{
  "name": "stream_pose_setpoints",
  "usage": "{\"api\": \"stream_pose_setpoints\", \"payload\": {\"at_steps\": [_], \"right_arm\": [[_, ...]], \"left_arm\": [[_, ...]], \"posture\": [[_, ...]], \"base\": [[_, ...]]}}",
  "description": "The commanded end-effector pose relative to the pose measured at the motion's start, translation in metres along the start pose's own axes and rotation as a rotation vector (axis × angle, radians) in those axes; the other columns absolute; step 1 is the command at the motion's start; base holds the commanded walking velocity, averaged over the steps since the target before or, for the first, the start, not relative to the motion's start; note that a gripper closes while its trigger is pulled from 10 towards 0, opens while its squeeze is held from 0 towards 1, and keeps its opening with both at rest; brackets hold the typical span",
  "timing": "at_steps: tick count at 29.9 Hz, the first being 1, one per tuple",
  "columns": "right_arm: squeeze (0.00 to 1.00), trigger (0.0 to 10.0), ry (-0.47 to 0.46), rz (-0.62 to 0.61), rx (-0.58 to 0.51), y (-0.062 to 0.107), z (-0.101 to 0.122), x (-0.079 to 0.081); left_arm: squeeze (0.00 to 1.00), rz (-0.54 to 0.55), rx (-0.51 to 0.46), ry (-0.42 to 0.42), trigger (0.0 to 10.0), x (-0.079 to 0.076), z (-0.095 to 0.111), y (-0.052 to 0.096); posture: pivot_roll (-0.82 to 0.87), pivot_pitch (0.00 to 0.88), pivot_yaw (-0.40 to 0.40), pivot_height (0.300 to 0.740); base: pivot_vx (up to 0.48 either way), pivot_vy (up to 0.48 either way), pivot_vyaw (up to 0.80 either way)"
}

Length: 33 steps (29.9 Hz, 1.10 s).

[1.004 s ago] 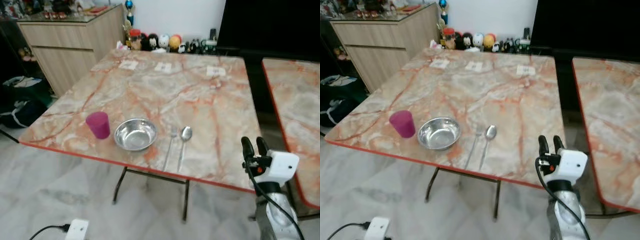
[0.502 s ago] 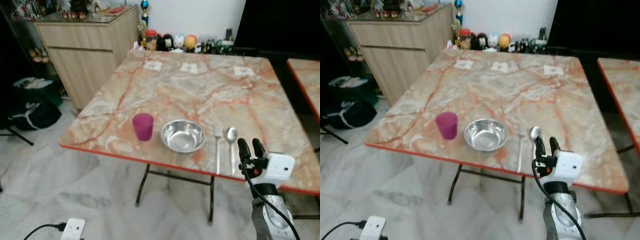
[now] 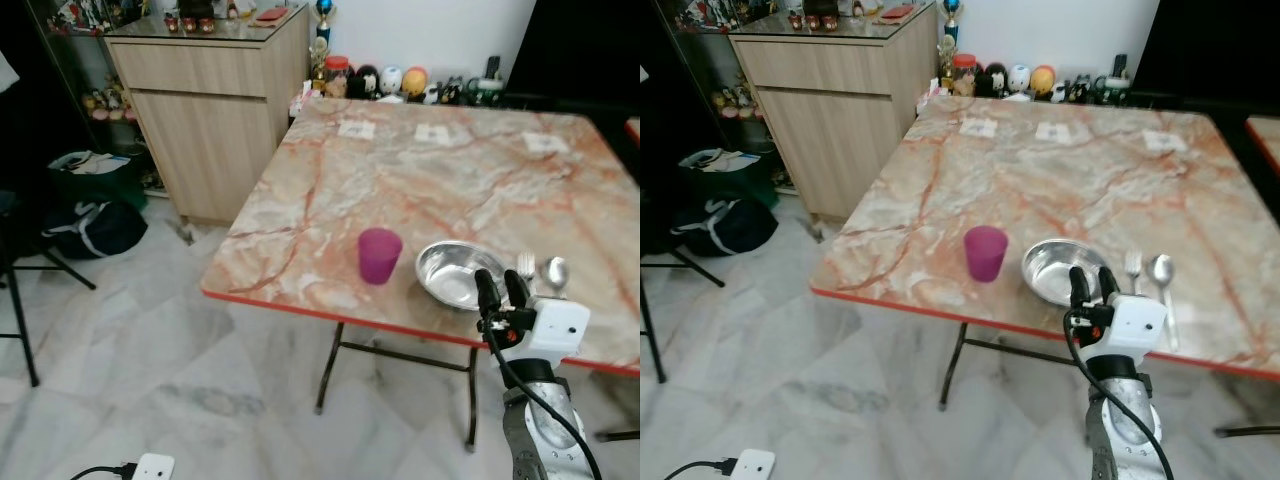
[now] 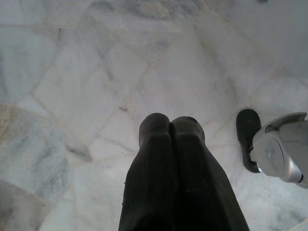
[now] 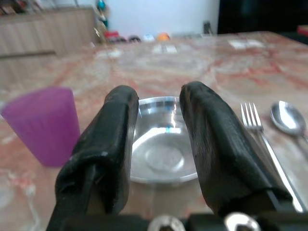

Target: Setting the table

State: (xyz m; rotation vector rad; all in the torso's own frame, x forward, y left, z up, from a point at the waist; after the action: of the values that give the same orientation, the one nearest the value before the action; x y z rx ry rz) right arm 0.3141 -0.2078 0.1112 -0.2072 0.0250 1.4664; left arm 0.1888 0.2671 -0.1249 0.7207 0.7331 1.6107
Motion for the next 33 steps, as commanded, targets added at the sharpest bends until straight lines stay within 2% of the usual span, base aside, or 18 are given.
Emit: {"api": "stream_pose_setpoints", "payload": {"at_steps": [1,5,14,22,28,33], "right_arm": [[0.00,10.0,-0.008,-0.015,-0.006,-0.003,0.003,-0.005],[0.00,10.0,-0.005,-0.009,-0.005,-0.005,0.003,-0.003],[0.00,10.0,-0.006,-0.014,0.015,-0.008,-0.002,-0.004],[0.00,10.0,-0.029,-0.025,0.025,-0.017,-0.002,-0.005],[0.00,10.0,-0.031,-0.017,0.027,-0.017,-0.003,-0.002],[0.00,10.0,-0.033,-0.011,0.032,-0.016,-0.005,0.000]], "left_arm": [[0.00,0.003,0.010,0.009,10.0,0.000,-0.006,0.001],[0.00,-0.002,0.012,-0.033,10.0,-0.002,-0.005,0.001],[0.00,-0.004,0.007,-0.022,10.0,0.001,-0.003,0.001],[0.00,-0.011,-0.006,-0.030,10.0,-0.004,0.000,0.000],[0.00,-0.015,-0.014,-0.030,10.0,-0.007,0.004,-0.001],[0.00,-0.025,-0.027,-0.027,10.0,-0.010,0.007,-0.002]], "posture": [[0.03,0.000,0.016,0.740],[0.03,0.000,0.014,0.740],[0.03,0.000,0.013,0.740],[0.03,0.000,0.014,0.740],[0.03,0.000,0.012,0.740],[0.03,0.000,0.013,0.740]], "base": [[0.000,0.000,0.00],[0.000,0.000,0.00],[0.000,-0.422,0.00],[0.000,0.000,0.00],[0.000,0.000,0.00],[0.262,0.000,0.00]]}}
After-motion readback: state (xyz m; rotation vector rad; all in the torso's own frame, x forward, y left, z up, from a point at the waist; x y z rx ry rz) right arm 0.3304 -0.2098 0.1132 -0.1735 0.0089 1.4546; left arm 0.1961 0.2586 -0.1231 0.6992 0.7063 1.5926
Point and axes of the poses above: a point about 5 cm out from each wrist's last joint towards the gripper, its own y axis pointing back from the gripper into the wrist, its own z axis along the axis of the wrist's last joint, x = y × z, the point moved 6 cm from there along -y, pointing out of the wrist towards the gripper, and after that the axes turned 14 degrees about y, right-handed, at the moved point
